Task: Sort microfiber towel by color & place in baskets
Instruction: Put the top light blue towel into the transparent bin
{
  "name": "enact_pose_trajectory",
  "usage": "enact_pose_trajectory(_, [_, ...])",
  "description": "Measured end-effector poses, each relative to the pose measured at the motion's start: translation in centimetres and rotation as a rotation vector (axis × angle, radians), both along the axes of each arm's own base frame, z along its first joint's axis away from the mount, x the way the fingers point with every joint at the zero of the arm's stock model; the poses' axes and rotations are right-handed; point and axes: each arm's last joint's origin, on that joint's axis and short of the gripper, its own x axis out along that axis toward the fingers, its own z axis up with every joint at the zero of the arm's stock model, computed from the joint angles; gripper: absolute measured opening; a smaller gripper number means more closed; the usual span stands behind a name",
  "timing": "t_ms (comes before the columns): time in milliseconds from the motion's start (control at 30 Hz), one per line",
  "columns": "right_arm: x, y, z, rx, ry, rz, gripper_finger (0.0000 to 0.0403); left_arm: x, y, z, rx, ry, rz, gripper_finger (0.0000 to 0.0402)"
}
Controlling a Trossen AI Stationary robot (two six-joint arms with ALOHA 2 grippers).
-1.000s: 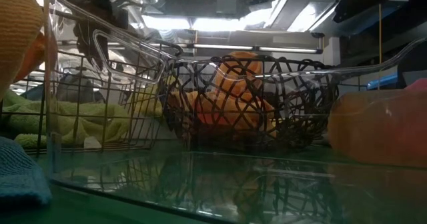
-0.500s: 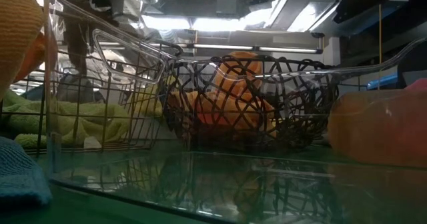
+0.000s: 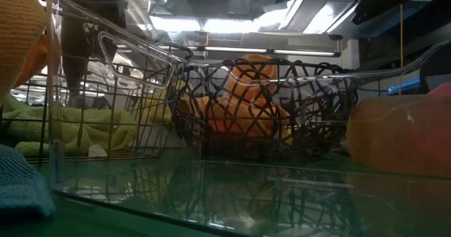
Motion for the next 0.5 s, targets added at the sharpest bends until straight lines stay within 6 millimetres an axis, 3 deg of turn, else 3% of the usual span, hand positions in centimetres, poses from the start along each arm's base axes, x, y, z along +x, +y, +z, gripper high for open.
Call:
enact_pose_trajectory(100, [0.0, 0.0, 0.0, 0.0, 0.0, 0.0, 0.0202, 0.11, 0.11, 0.0, 0.02, -0.007, 0.004, 0.0017])
enact_pose_trajectory(200, [0.0, 0.0, 0.0, 0.0, 0.0, 0.0, 0.0202, 0.31, 0.44, 0.07, 0.086, -0.012, 0.045, 0.0005])
enact_pose_trajectory(500, [0.0, 0.0, 0.0, 0.0, 0.0, 0.0, 0.0202, 0.87, 0.81, 0.22, 0.132, -0.069, 0.081, 0.0066])
